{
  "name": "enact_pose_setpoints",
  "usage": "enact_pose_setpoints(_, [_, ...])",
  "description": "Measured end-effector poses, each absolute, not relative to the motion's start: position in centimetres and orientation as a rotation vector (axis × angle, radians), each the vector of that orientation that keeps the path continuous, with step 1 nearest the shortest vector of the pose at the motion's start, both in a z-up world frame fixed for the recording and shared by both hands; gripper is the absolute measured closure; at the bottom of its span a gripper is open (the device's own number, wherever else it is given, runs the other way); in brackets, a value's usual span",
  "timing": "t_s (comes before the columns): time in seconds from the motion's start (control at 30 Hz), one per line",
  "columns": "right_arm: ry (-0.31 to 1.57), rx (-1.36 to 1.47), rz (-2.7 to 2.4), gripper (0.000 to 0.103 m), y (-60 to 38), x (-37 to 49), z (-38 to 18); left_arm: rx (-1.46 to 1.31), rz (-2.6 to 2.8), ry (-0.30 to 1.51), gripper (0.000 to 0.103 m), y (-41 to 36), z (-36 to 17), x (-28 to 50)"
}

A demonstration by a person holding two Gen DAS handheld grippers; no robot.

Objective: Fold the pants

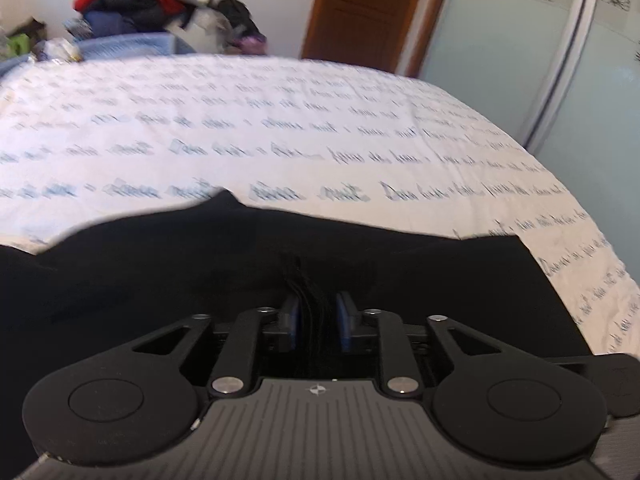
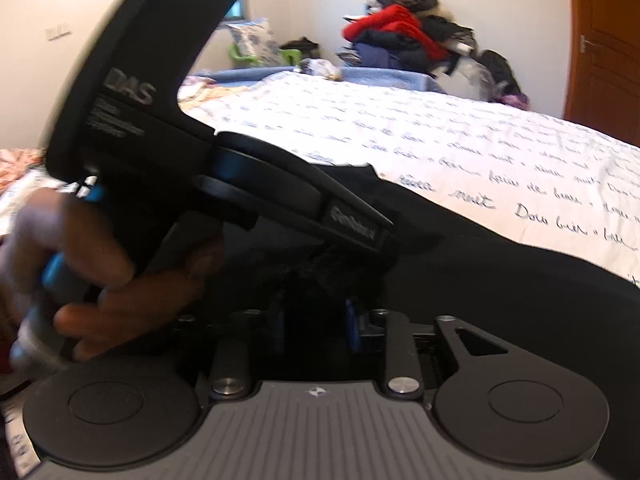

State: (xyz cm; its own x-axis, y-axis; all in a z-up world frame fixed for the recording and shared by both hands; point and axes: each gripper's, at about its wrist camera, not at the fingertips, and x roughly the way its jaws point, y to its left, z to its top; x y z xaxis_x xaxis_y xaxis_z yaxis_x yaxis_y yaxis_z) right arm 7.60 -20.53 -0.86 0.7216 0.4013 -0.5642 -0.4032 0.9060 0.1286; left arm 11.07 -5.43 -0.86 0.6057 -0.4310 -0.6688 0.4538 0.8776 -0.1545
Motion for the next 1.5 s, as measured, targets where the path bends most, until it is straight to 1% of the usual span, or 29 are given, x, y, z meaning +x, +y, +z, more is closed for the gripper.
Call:
enact_pose_setpoints(0.1, [0.570,0.099,0.526,0.073,-22.6,6.5,1.0,0.083,-0.442,0.727,0.074,-4.7,-0.4,11.2])
enact_pose_setpoints(0.17, [0.531,0.183,0.534,0.073,-24.2,6.3,1.9,0.102,-0.423,0.735,0.074,-4.5,-0.5,11.6])
enact_pose_setpoints(0.23, [0.539,0.212,0.497,0.073,-25.0,6.9,1.8,0.119,-0.419,0.755,0.074,-4.7,-0.8,11.8])
enact_pose_setpoints(0.4, [0.692,0.059,0.390,0.073,-22.8,8.6,-1.1,0.238,-0.377,0.710,0.072,-5.8,-1.6,10.4])
enact_pose_setpoints(0.47, [0.674,0.023,0.373,0.073,-22.2,8.2,-1.1,0.236,-0.370,0.703,0.069,-5.5,-1.2,10.0])
enact_pose_setpoints(0.57, [0.637,0.060,0.371,0.073,-22.4,8.3,-0.2,0.155,-0.379,0.731,0.065,-4.5,-0.9,10.1])
enact_pose_setpoints(0.7, [0.692,0.008,0.365,0.073,-21.1,9.5,-0.9,0.205,-0.350,0.733,0.063,-4.8,-1.4,9.6])
enact_pose_setpoints(0.73, [0.687,-0.010,0.358,0.073,-20.8,9.5,-1.1,0.206,-0.346,0.729,0.062,-4.7,-1.3,9.5])
enact_pose_setpoints(0.8, [0.670,0.003,0.348,0.073,-20.8,9.2,-0.7,0.175,-0.336,0.734,0.054,-4.0,-1.1,9.4])
enact_pose_setpoints(0.83, [0.661,0.021,0.345,0.073,-20.9,9.3,-0.6,0.157,-0.324,0.737,0.046,-3.6,-0.9,9.4])
enact_pose_setpoints(0.87, [0.655,0.034,0.339,0.073,-21.0,9.4,-0.4,0.145,-0.308,0.733,0.041,-3.2,-0.8,9.3])
enact_pose_setpoints(1.03, [0.693,-0.008,0.323,0.073,-20.4,10.4,-1.0,0.180,-0.211,0.706,0.031,-1.8,-0.4,9.0])
enact_pose_setpoints(1.17, [0.677,-0.007,0.304,0.073,-20.2,9.9,-0.8,0.197,-0.165,0.712,0.028,-0.7,-0.6,8.9])
enact_pose_setpoints(1.5, [0.679,-0.021,0.285,0.072,-20.1,9.6,-0.7,0.179,-0.125,0.712,0.026,1.1,-0.6,8.8])
